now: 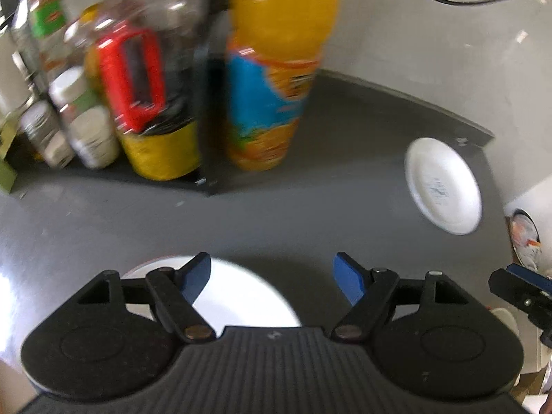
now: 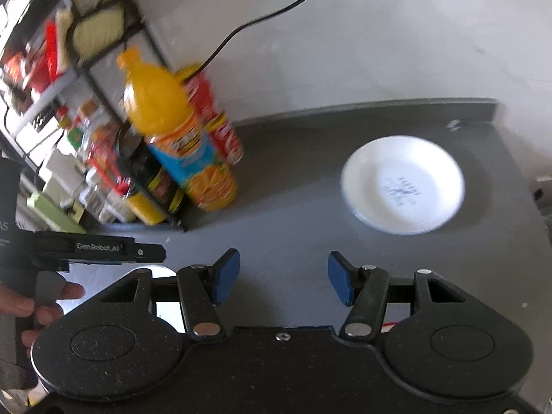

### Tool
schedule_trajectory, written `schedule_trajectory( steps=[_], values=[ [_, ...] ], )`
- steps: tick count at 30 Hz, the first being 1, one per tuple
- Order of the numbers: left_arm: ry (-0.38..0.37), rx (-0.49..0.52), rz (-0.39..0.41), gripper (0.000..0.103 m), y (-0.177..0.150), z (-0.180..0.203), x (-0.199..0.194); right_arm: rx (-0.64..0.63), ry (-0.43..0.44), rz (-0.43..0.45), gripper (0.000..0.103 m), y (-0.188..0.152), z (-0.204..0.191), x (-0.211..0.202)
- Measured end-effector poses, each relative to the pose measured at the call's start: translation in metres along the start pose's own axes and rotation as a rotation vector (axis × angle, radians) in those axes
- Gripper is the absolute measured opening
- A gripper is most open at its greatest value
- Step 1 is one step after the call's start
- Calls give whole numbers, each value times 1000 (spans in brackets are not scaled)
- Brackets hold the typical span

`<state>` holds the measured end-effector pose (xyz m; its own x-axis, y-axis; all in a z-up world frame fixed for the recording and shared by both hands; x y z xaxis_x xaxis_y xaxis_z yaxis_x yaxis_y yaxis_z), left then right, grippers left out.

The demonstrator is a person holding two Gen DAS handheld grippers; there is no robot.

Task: Organize plates and bowls
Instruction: 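Move both grippers to the rim of the white 'BAKERY' plate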

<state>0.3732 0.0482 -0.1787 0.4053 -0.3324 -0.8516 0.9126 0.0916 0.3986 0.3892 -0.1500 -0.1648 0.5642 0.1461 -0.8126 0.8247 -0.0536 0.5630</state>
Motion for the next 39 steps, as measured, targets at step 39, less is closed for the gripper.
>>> schedule_trajectory(
  steps=[39],
  values=[
    [-45, 66, 27, 73, 41, 148, 109, 177, -41, 6, 54, 19, 198, 54]
  ],
)
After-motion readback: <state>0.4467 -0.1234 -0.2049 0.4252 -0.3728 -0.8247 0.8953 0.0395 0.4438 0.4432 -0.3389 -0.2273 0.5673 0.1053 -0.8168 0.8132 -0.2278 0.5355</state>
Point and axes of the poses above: each gripper's, at about its wrist camera, not at the fingertips, and x roughly the way its jaws point, z to its right, y to its top, the point moved 9 cm from there along x, roughly the way its jaws point, and after that the axes turned 12 degrees about -y, right-handed, at the moved point
